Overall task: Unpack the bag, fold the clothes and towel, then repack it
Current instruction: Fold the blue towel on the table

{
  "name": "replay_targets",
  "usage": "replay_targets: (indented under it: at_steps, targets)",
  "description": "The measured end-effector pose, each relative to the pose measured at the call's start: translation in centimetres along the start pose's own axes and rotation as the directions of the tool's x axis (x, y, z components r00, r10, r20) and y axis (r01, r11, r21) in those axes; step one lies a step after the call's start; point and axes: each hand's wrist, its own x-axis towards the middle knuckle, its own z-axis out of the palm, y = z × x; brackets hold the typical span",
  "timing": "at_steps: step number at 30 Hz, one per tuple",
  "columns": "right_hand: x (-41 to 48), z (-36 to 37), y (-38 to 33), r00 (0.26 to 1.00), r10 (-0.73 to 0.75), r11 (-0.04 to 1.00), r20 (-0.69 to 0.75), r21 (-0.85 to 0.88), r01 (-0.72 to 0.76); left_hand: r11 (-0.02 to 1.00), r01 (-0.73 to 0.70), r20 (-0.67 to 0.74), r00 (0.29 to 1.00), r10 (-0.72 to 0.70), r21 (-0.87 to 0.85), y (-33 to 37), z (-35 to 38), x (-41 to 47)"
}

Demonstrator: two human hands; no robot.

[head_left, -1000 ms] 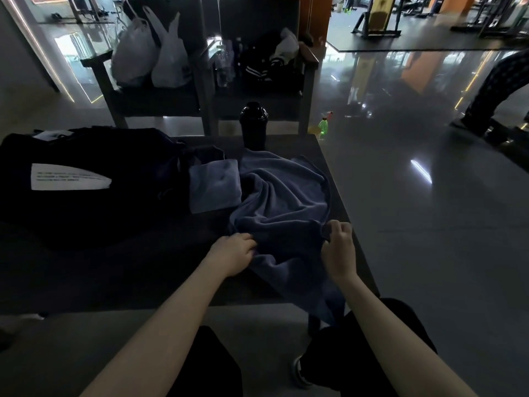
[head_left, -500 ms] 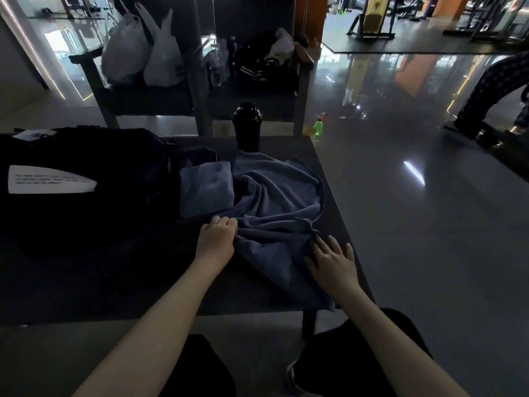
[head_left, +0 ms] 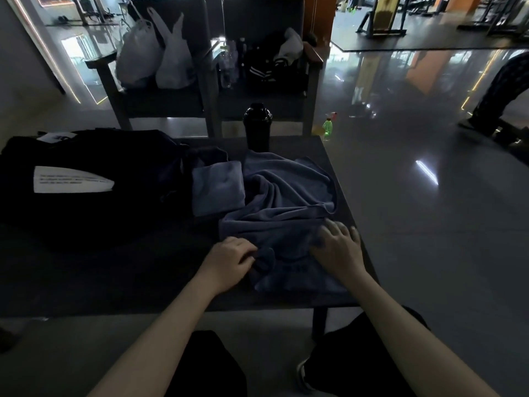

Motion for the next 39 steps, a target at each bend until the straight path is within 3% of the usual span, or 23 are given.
replay_targets:
  at_steps: [2,6,9,13,15,20,25,30,35,39]
  targets:
    - [-1.9,-0.1,0.0,0.993,-0.117,0.993,-0.031,0.024,0.118,0.998,-0.024,0.159,0.987,0.015,0.053,1.1,0.4,-0.4]
    - [-6.3,0.1,0.7,0.972,-0.100,0.995,0.213,0.044,0.092,0.972,-0.023,0.207,0.978,-0.027,0.235,2.1,0.2,-0.8]
    - [-8.5,-0.5,1.1,0.967,-0.138,0.990,0.215,0.050,0.131,0.987,0.060,0.299,0.949,-0.102,0.147,2.4,-0.5,-1.8]
    - [-10.6,-1.1,2.1,0.909,-0.179,0.975,0.376,-0.053,0.214,0.977,0.211,0.305,0.933,-0.188,-0.043,2.4,-1.8,-3.6]
    - [-11.4,-0.8,2.1,0.922,-0.224,0.954,0.317,-0.120,0.273,0.965,0.252,0.294,0.930,-0.219,-0.079,2.7,-2.5,-4.5]
    - [-12.6,0.5,1.8,0.973,-0.230,0.967,0.011,-0.109,0.230,0.935,0.321,0.256,0.926,-0.277,-0.150,2.8,-3.3,-6.2]
    - [-14.2,0.1,1.4,0.982,-0.153,0.985,-0.110,-0.093,0.143,0.902,0.336,0.165,0.939,-0.301,-0.271,3.1,-3.6,-7.3]
    - [-14.9,-1.4,1.6,0.930,-0.194,0.980,-0.314,-0.026,0.195,0.870,0.339,0.113,0.941,-0.321,-0.358,3.6,-3.5,-8.1]
    - [-15.9,-3.3,2.0,0.909,-0.343,0.935,-0.237,-0.174,0.308,0.829,0.364,0.112,0.930,-0.351,-0.425,3.9,-3.2,-8.8]
    - [-16.6,-4.0,3.7,0.906,-0.374,0.927,-0.199,-0.108,0.359,0.821,0.360,0.107,0.931,-0.350,-0.442,4.7,-2.9,-9.3]
